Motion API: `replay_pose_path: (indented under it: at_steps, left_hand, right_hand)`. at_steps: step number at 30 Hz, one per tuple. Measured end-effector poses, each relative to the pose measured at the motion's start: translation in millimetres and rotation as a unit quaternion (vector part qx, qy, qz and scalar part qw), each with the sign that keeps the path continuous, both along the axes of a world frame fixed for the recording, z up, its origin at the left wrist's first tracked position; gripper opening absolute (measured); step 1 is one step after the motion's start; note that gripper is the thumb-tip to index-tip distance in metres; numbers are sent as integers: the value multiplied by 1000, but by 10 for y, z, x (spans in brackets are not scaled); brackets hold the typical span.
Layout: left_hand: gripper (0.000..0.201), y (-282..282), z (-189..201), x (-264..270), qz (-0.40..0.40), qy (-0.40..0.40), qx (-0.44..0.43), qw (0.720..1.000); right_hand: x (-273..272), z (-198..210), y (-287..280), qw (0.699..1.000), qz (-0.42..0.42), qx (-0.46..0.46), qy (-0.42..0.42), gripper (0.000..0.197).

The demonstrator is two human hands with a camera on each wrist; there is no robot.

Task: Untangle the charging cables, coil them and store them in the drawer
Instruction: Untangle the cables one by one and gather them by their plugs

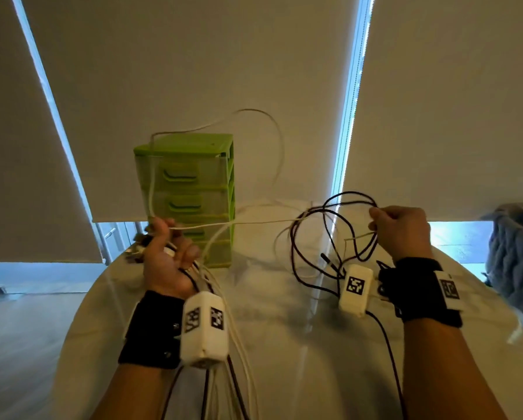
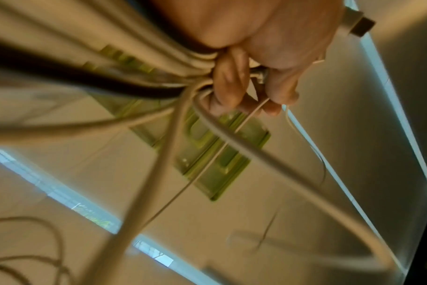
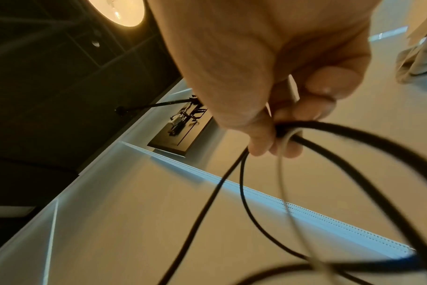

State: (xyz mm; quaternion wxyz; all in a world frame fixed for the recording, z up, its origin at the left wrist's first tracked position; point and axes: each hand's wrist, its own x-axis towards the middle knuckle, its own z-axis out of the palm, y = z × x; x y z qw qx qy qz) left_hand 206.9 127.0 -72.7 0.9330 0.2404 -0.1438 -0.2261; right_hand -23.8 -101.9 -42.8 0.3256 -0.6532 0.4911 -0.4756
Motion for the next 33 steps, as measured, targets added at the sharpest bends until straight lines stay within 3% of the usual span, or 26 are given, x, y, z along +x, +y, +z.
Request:
replay_pose_path:
  at_steps: [5, 7, 10, 12, 14, 16, 18, 20, 22, 25, 28, 30, 33]
  left_hand:
    - [39, 246, -31, 193, 7, 35, 32, 999]
    - [33, 149, -36, 108, 3, 32, 40, 999]
    - [32, -16, -22, -74, 4, 8, 53, 999]
    - [34, -68, -12, -159, -14, -6, 46, 999]
    - [29, -95, -13, -210, -32, -6, 47, 998]
    - [19, -106, -16, -245, -44, -9, 51, 998]
    - [17, -112, -34, -255, -58, -6, 46, 997]
    - [19, -111, -44, -250, -71, -2, 48, 996]
    - [18, -106, -31, -252, -81, -7, 47, 996]
    - [15, -108, -31, -255, -90, -11, 51, 995]
    - [17, -100, -31, -246, -93, -20, 50, 994]
    - [19, -83, -36, -251, -105, -23, 46, 993]
    - [27, -43, -32, -288, -187, -39, -11, 981]
  right_hand:
    - [-151, -19, -70, 996, -84, 15, -23, 27]
    - [-113, 6, -59, 998, -58, 17, -1, 30]
    - [10, 132, 97, 994, 10, -10, 112, 62]
    - [153, 229, 289, 982, 80, -72, 157, 61]
    - [341, 267, 537, 961, 196, -90, 171, 37]
    - [542, 199, 761, 919, 311, -36, 242, 32]
    - [731, 42, 920, 871, 345, 2, 349, 40]
    - [885, -136, 1018, 846, 321, -14, 425, 50]
    - [977, -222, 1068, 850, 286, -48, 440, 56]
    - [978, -93, 1125, 894, 249, -122, 352, 42]
    - [979, -4, 1178, 904, 305, -82, 287, 34]
    - [1024, -80, 1248, 869, 367, -7, 332, 41]
    - [1104, -296, 1274, 813, 378, -38, 442, 43]
